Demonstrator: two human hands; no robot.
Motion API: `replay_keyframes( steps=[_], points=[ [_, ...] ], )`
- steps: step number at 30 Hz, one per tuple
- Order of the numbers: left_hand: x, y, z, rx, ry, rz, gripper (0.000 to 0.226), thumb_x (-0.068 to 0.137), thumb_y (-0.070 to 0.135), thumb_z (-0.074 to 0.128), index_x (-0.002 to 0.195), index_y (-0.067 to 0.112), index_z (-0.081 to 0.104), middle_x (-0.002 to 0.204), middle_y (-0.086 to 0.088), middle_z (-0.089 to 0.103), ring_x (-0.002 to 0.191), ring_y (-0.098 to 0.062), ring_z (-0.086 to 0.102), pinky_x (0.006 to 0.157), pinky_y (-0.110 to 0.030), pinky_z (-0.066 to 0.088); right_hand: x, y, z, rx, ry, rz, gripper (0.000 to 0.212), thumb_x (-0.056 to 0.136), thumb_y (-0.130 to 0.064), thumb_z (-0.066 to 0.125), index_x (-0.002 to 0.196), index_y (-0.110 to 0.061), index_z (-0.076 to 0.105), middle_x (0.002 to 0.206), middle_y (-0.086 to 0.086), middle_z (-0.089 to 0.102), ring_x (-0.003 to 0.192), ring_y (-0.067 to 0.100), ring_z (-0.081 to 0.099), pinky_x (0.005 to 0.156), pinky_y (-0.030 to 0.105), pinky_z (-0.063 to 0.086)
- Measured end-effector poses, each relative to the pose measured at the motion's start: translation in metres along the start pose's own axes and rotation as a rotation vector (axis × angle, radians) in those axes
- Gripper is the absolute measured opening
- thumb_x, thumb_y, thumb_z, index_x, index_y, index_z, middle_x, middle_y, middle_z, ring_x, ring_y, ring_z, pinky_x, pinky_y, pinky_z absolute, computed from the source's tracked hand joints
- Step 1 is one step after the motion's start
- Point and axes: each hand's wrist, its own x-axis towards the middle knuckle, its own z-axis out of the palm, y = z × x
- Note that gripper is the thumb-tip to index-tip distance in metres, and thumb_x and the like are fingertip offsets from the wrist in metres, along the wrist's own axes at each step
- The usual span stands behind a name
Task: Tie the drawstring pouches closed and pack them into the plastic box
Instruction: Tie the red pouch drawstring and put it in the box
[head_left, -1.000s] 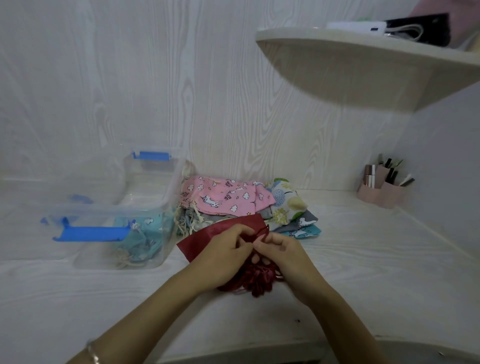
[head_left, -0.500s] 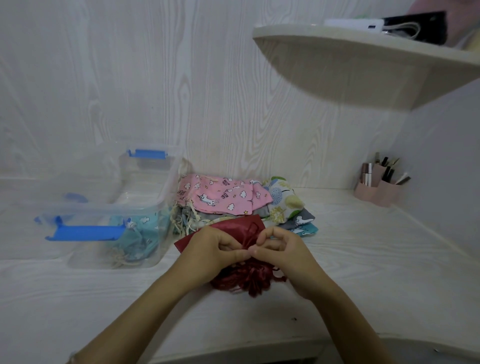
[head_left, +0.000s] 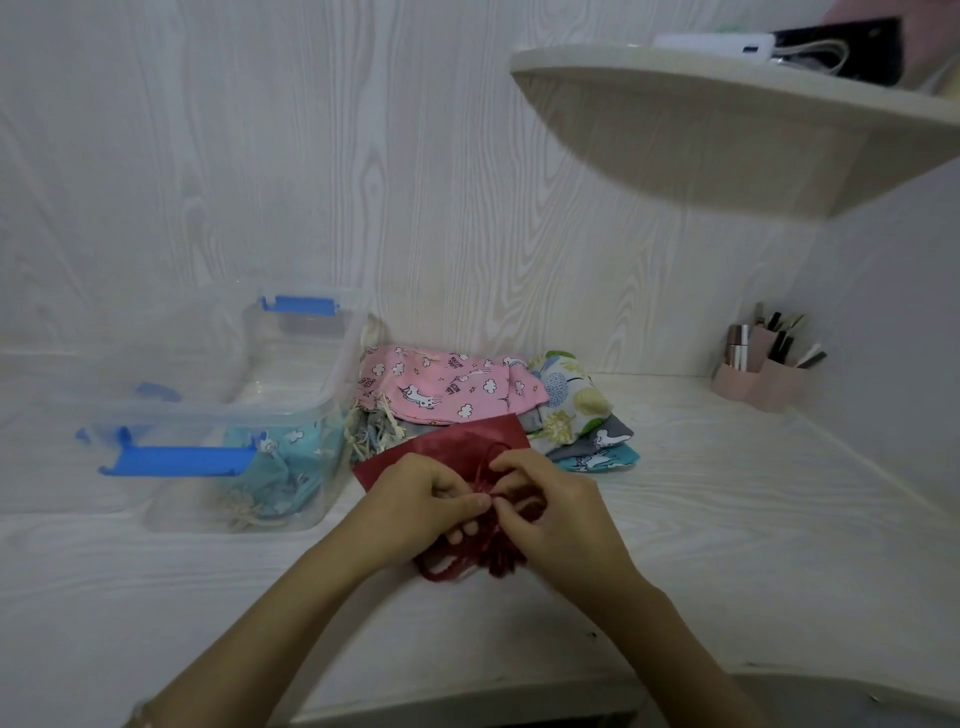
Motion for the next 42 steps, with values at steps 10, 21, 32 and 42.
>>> replay_keyframes(
  steps=[10, 21, 32, 42],
  points=[
    [0.0, 0.006, -0.004, 0.346, -0.136, 0.17, 0.022, 0.09, 0.028, 0.063, 0.074, 0.013, 0.066, 0.066, 0.001, 0.065, 0.055, -0.002, 0.049, 0.054, -0.018, 0.039, 0.001, 0.0, 0.0, -0.229, -0.223, -0.058, 0.029, 0.09, -0.029, 0.044, 0.095, -0.02, 0.072, 0.085, -0.005, 0.064, 0.075, 0.01, 0.057, 0.068, 0.032, 0.051],
    [0.002, -0.001, 0.006, 0.165, 0.139, 0.298, 0.01, 0.085, 0.02, 0.069, 0.079, 0.027, 0.072, 0.067, 0.01, 0.068, 0.065, 0.001, 0.061, 0.062, -0.012, 0.045, 0.008, -0.002, -0.01, 0.543, -0.218, 0.483, 0.025, 0.09, -0.005, 0.059, 0.081, -0.023, 0.075, 0.081, 0.001, 0.073, 0.08, 0.013, 0.066, 0.076, 0.027, 0.051],
    [0.008, -0.007, 0.014, -0.008, 0.031, 0.136, 0.023, 0.093, 0.015, 0.055, 0.072, 0.022, 0.061, 0.062, 0.01, 0.052, 0.058, -0.004, 0.043, 0.06, -0.021, 0.036, 0.005, 0.002, -0.006, 0.82, -0.117, 0.452, 0.018, 0.086, 0.007, 0.062, 0.088, -0.008, 0.052, 0.079, 0.01, 0.07, 0.083, 0.021, 0.069, 0.083, 0.029, 0.055],
    [0.004, 0.0, 0.017, -0.374, -0.073, -0.03, 0.027, 0.094, 0.005, 0.047, 0.071, 0.013, 0.059, 0.058, 0.005, 0.052, 0.045, 0.003, 0.043, 0.046, -0.007, 0.031, 0.0, 0.009, 0.004, 0.306, 0.026, 0.215, 0.021, 0.079, -0.004, 0.075, 0.077, -0.025, 0.072, 0.071, -0.01, 0.065, 0.063, 0.007, 0.056, 0.061, 0.019, 0.046]
  ],
)
